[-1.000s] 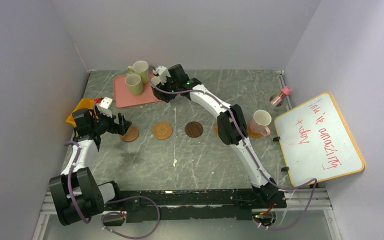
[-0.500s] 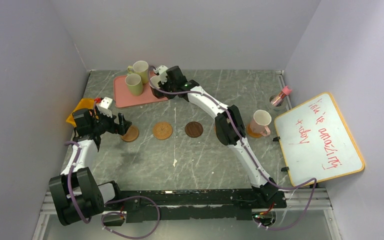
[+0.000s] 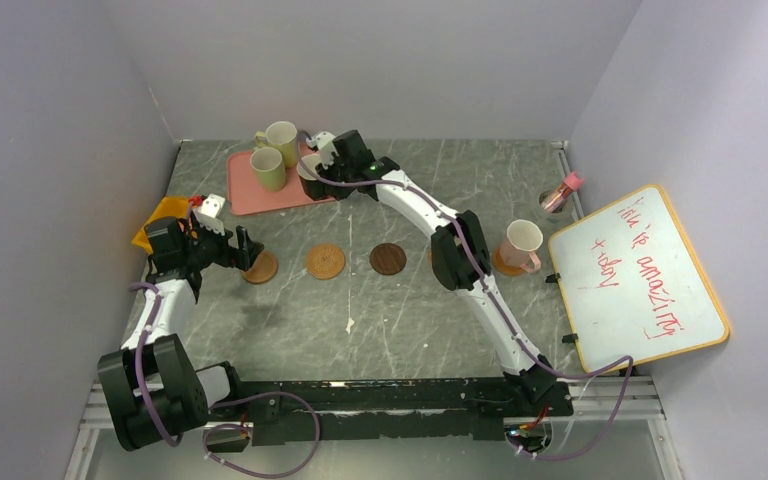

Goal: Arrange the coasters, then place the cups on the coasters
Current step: Pick up the cup from the tray, then place the cup on the coaster.

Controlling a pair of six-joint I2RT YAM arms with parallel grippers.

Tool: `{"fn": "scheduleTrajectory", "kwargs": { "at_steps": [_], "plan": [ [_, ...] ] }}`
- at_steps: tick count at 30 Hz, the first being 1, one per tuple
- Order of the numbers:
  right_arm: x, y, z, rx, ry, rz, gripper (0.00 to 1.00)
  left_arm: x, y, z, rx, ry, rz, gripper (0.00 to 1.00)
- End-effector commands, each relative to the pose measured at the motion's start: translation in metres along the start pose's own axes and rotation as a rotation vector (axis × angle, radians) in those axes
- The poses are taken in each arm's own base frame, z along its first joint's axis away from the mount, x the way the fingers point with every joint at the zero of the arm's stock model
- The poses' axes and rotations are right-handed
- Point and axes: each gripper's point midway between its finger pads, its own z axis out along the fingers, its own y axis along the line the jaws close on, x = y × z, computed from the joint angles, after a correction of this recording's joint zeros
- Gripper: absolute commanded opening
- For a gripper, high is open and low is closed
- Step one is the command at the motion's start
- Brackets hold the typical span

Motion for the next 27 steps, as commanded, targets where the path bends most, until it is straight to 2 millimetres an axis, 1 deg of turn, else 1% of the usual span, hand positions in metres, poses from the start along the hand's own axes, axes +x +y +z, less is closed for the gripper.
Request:
{"fn": "scheduleTrajectory", "kwargs": {
  "at_steps": [1, 4, 8, 13, 14, 15, 17, 21, 27],
  "plan": [
    [-0.110, 0.002, -0.072, -0.015, -0.253, -0.032, 0.00, -0.007, 0.000, 0.000, 0.016, -0.032, 0.043, 0.96],
    [-0.115, 0.004, -0.086, -0.025, -0.249, -0.027, 0.00, -0.007, -0.001, 0.000, 0.020, -0.033, 0.043, 0.96],
    [-0.123, 0.006, -0.111, -0.038, -0.263, -0.027, 0.00, -0.007, -0.002, 0.000, 0.023, -0.034, 0.043, 0.96],
    [-0.127, 0.008, -0.142, -0.031, -0.282, -0.050, 0.00, -0.007, -0.004, 0.000, 0.030, -0.034, 0.042, 0.96],
    [-0.125, 0.010, -0.147, -0.031, -0.282, -0.056, 0.00, -0.007, -0.004, 0.000, 0.031, -0.036, 0.044, 0.96],
    [-0.118, 0.011, -0.150, -0.031, -0.271, -0.058, 0.00, -0.007, -0.004, 0.000, 0.031, -0.036, 0.043, 0.96],
    [-0.119, 0.013, -0.167, -0.023, -0.287, -0.070, 0.00, -0.007, -0.004, 0.000, 0.034, -0.036, 0.042, 0.96],
    [-0.109, 0.017, -0.194, -0.007, -0.307, -0.093, 0.00, -0.007, -0.005, 0.000, 0.038, -0.034, 0.042, 0.96],
    [-0.085, 0.028, -0.226, -0.013, -0.329, -0.119, 0.00, -0.007, -0.006, 0.000, 0.043, -0.035, 0.041, 0.96]
  ]
}}
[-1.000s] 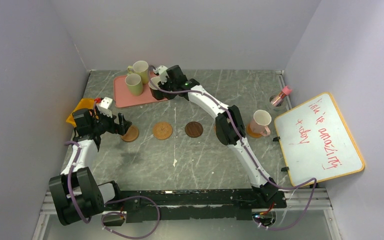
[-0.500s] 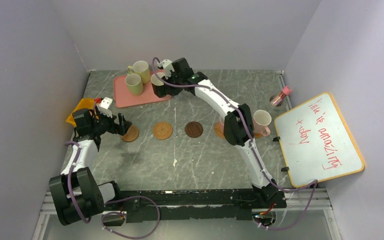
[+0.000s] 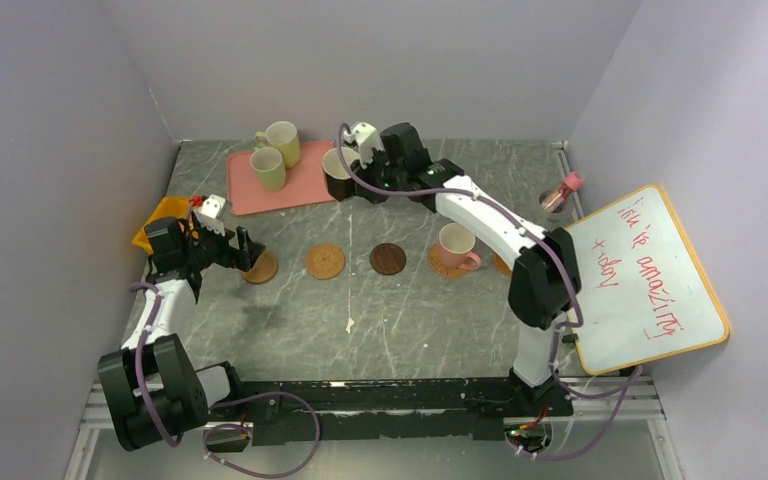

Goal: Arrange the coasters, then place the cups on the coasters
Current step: Place the cup on the coaster.

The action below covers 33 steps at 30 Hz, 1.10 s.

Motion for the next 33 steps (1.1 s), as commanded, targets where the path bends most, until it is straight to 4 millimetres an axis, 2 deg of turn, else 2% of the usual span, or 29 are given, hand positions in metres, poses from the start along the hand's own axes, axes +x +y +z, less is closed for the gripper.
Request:
{"fn": "scheduleTrajectory", "kwargs": {
  "at_steps": [1, 9, 10, 13, 16, 27, 33],
  "plan": [
    [-0.057, 0.003, -0.048, 0.020, -0.249, -0.092, 0.00, -0.006, -0.002, 0.000, 0.022, -0.028, 0.041, 0.96],
    [-0.005, 0.018, -0.072, -0.004, -0.244, -0.060, 0.00, -0.004, -0.004, 0.001, 0.044, -0.024, 0.033, 0.96],
    [0.007, 0.021, -0.073, -0.008, -0.232, -0.052, 0.00, -0.004, -0.005, 0.001, 0.046, -0.026, 0.033, 0.96],
    [0.021, 0.024, -0.081, 0.004, -0.240, -0.044, 0.00, -0.005, -0.006, 0.001, 0.051, -0.029, 0.033, 0.96],
    [0.030, 0.021, -0.088, 0.040, -0.243, -0.041, 0.00, -0.004, -0.007, 0.002, 0.058, -0.024, 0.028, 0.96],
    [0.036, 0.003, -0.092, 0.140, -0.250, -0.040, 0.00, -0.002, -0.007, 0.002, 0.064, -0.021, 0.029, 0.96],
    [0.054, 0.002, -0.088, 0.151, -0.241, -0.038, 0.00, -0.001, -0.008, 0.003, 0.073, -0.017, 0.026, 0.96]
  ]
}}
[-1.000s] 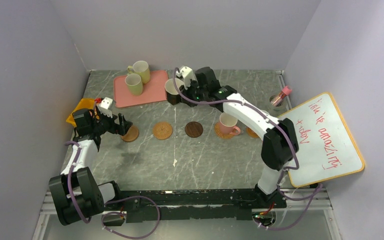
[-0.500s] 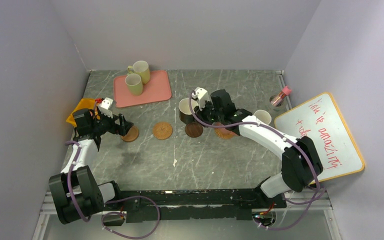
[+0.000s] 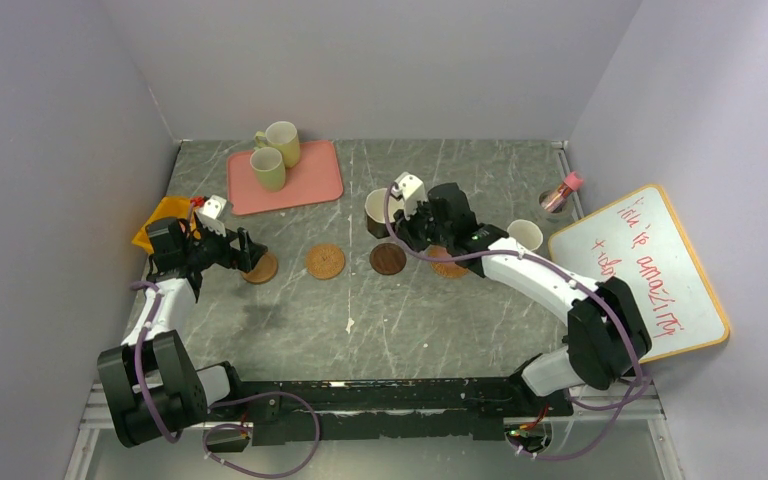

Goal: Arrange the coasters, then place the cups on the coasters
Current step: Place the cup on the coaster.

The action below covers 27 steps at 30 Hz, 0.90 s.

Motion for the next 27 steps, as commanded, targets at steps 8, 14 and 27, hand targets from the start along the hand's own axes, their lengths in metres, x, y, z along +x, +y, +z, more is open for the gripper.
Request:
{"fn": "scheduleTrajectory", "kwargs": {
  "at_steps": [8, 14, 27],
  "plan": [
    [-0.041, -0.010, -0.006, 0.042, -0.167, -0.035, 0.00, -0.001, -0.002, 0.002, 0.037, -0.011, 0.029, 0.96],
    [-0.029, -0.007, -0.010, 0.044, -0.207, -0.062, 0.00, 0.000, -0.001, 0.003, 0.041, -0.008, 0.025, 0.96],
    [0.005, -0.020, 0.006, -0.021, -0.103, -0.010, 0.00, 0.000, -0.003, 0.002, 0.044, -0.012, 0.034, 0.96]
  ]
}}
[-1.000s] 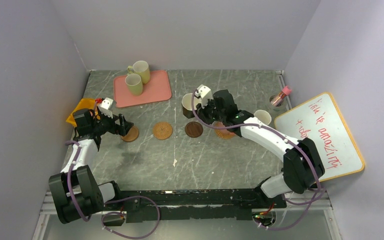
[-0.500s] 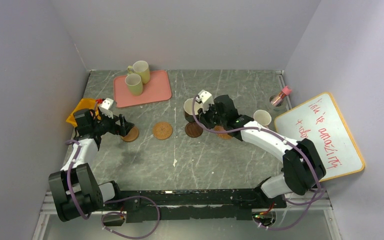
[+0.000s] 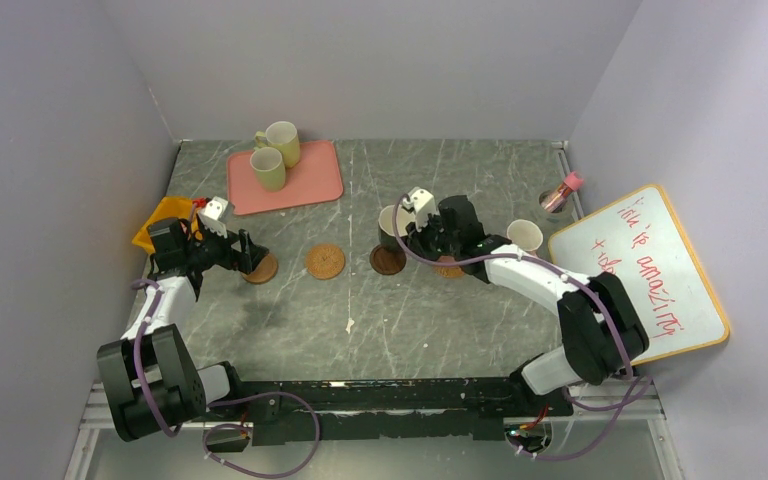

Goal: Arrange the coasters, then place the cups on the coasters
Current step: Place the cup on the coaster.

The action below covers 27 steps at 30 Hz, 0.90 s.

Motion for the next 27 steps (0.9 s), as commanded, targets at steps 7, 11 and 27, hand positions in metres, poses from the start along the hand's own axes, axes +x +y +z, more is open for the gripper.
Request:
{"fn": "scheduleTrajectory", "kwargs": {
  "at_steps": [7, 11, 27],
  "plan": [
    [-0.057, 0.002, -0.006, -0.061, -0.175, -0.069, 0.00, -0.007, -0.003, -0.001, 0.026, -0.027, 0.040, 0.96],
    [-0.053, 0.010, -0.007, -0.089, -0.177, -0.092, 0.00, -0.008, -0.003, -0.001, 0.026, -0.027, 0.042, 0.96],
    [-0.030, 0.015, 0.008, -0.131, -0.109, -0.112, 0.00, -0.007, -0.004, -0.002, 0.027, -0.027, 0.046, 0.96]
  ]
}}
